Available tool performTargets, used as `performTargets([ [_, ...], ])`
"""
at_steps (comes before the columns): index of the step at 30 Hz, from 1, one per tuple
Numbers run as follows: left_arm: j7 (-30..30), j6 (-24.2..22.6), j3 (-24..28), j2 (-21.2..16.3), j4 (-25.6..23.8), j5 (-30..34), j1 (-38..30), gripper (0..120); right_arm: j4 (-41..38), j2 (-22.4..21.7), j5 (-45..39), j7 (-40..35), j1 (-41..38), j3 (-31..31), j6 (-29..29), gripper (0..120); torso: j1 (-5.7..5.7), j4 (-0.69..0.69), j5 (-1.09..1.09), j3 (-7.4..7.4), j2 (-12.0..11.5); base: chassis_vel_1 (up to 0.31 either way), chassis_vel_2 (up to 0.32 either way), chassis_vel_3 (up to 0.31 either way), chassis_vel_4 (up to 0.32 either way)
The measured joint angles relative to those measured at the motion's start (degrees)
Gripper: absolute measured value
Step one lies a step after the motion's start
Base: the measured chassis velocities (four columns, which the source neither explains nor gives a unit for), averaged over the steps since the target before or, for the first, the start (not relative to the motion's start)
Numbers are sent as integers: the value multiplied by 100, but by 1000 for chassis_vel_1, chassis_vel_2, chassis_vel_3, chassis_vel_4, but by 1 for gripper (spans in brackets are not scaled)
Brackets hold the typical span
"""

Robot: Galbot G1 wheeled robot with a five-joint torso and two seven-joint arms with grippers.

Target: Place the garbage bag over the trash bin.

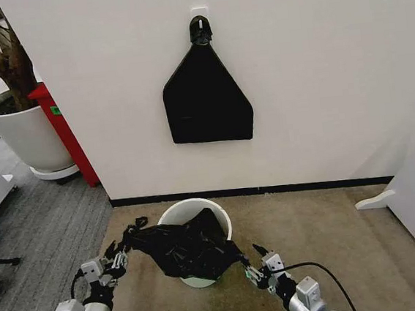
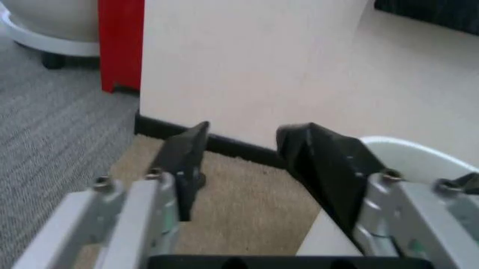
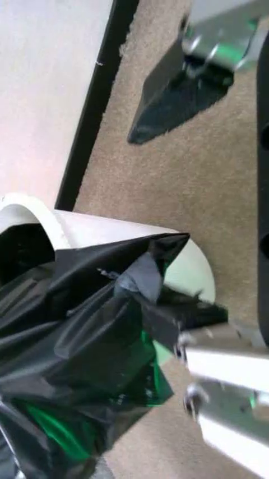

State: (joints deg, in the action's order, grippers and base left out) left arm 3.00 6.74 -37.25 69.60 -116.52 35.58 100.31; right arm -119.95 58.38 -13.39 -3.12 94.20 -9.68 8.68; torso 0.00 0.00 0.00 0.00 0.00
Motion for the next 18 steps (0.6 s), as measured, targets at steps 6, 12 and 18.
performTargets([
  [6,12,36,-14,136,-154,-68,64,81,-304,-13,339,-109,392,-88,32,91,0,-1,0,0,0,0,0,0,0],
  [12,75,71,-18,324,-475,-164,206,98,-638,74,1131,-324,828,34,-468,100,0,-1,-1,0,0,0,0,0,0],
  [18,211,61,-49,401,-834,-336,269,100,-788,312,2494,-273,673,59,-1409,100,0,0,0,0,0,0,0,0,0],
])
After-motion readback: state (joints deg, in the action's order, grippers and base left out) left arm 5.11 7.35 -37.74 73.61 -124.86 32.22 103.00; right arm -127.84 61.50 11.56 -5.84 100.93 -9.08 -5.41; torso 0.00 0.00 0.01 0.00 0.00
